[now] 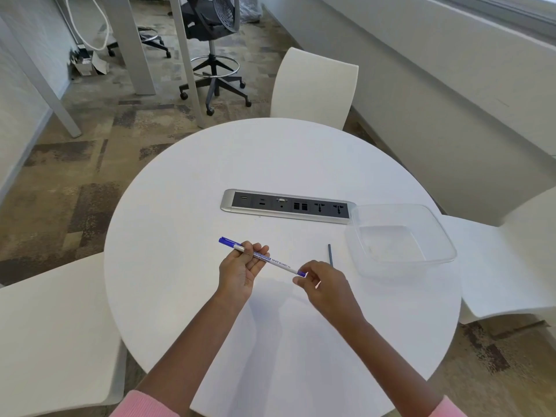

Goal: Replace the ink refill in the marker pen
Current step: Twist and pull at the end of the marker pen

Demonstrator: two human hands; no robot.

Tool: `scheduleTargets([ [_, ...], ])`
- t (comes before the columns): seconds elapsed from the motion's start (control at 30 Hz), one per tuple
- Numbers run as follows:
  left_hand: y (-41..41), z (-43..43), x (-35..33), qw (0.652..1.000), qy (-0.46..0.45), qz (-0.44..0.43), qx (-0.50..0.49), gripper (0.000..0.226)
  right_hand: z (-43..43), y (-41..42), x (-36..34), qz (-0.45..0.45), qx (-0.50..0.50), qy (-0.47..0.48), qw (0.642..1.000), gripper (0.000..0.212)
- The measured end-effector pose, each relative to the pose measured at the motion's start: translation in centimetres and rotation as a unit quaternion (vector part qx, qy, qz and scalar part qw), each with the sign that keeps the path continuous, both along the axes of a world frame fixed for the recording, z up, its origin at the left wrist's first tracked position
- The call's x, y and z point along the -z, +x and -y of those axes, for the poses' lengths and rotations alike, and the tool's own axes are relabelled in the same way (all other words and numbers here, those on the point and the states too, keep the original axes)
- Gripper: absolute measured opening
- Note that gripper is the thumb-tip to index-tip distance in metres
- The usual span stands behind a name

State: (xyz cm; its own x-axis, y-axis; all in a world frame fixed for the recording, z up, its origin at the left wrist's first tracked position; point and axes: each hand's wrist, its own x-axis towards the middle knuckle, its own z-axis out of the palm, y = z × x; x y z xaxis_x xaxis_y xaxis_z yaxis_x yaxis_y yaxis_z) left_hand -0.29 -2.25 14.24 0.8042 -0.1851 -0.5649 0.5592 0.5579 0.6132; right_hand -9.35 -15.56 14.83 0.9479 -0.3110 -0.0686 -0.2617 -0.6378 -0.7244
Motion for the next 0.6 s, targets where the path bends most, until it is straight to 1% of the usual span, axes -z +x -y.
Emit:
scheduleTargets([
  [0.07, -0.1, 0.1, -0.2, 1.0, -0.001, -0.003, 0.0, 0.017, -0.2, -0.3, 0.6, 0.05, -0.031, -0.114, 0.992, 0.014],
  [0.13, -0.2, 0.2, -0.3, 1.0, -0.003, -0.004, 0.002, 0.017, 0.0, -0.2, 1.0, 0.09, -0.055, -0.184, 0.977, 0.021],
  [0.17, -0.2, 0.2, -0.4, 1.0, -0.005, -0.004, 0.003, 0.018, 0.1, -0.1, 1.1, 0.105, -0.059, -0.206, 0.971, 0.024],
  [0.23, -0.2, 0.2, -0.4, 1.0, -0.006, -0.002, 0.004, 0.019, -0.1, 0.0, 0.7, 0.089, -0.058, -0.196, 0.975, 0.028],
  [0.27, -0.2, 0.2, -0.4, 1.0, -0.005, 0.0, 0.005, 0.019, -0.1, 0.0, 0.2, 0.062, -0.05, -0.161, 0.984, 0.03],
  [0.3, -0.1, 0.1, -0.3, 1.0, -0.004, 0.002, 0.006, 0.019, -0.1, 0.1, -0.2, 0.022, -0.045, -0.103, 0.993, 0.032],
  [0.33, -0.1, 0.1, -0.3, 1.0, -0.003, 0.005, 0.007, 0.019, 0.0, 0.2, -0.6, -0.02, -0.033, -0.024, 0.999, 0.032],
  [0.37, 0.0, 0.1, -0.3, 1.0, -0.002, 0.007, 0.007, 0.019, 0.2, 0.4, -0.9, -0.053, -0.015, 0.062, 0.997, 0.032],
  [0.4, 0.0, 0.0, -0.2, 1.0, -0.002, 0.006, 0.006, 0.019, 0.4, 0.5, -1.2, -0.078, 0.004, 0.142, 0.987, 0.035],
  [0.47, 0.0, -0.1, -0.3, 1.0, 0.001, 0.003, 0.007, 0.019, 0.7, 0.8, -1.6, -0.118, 0.032, 0.274, 0.954, 0.038],
  [0.5, 0.0, -0.1, -0.3, 1.0, 0.003, 0.002, 0.008, 0.019, 0.7, 0.8, -1.7, -0.136, 0.044, 0.319, 0.937, 0.038],
  [0.53, 0.0, -0.1, -0.2, 1.0, 0.003, 0.001, 0.007, 0.019, 0.8, 0.8, -1.7, -0.148, 0.05, 0.344, 0.926, 0.037],
  [0.57, 0.0, -0.1, -0.2, 1.0, 0.002, 0.0, 0.006, 0.018, 0.8, 0.8, -1.7, -0.151, 0.048, 0.348, 0.924, 0.037],
  [0.6, 0.0, -0.1, -0.2, 1.0, 0.002, -0.001, 0.005, 0.018, 0.8, 0.8, -1.6, -0.143, 0.042, 0.328, 0.933, 0.037],
])
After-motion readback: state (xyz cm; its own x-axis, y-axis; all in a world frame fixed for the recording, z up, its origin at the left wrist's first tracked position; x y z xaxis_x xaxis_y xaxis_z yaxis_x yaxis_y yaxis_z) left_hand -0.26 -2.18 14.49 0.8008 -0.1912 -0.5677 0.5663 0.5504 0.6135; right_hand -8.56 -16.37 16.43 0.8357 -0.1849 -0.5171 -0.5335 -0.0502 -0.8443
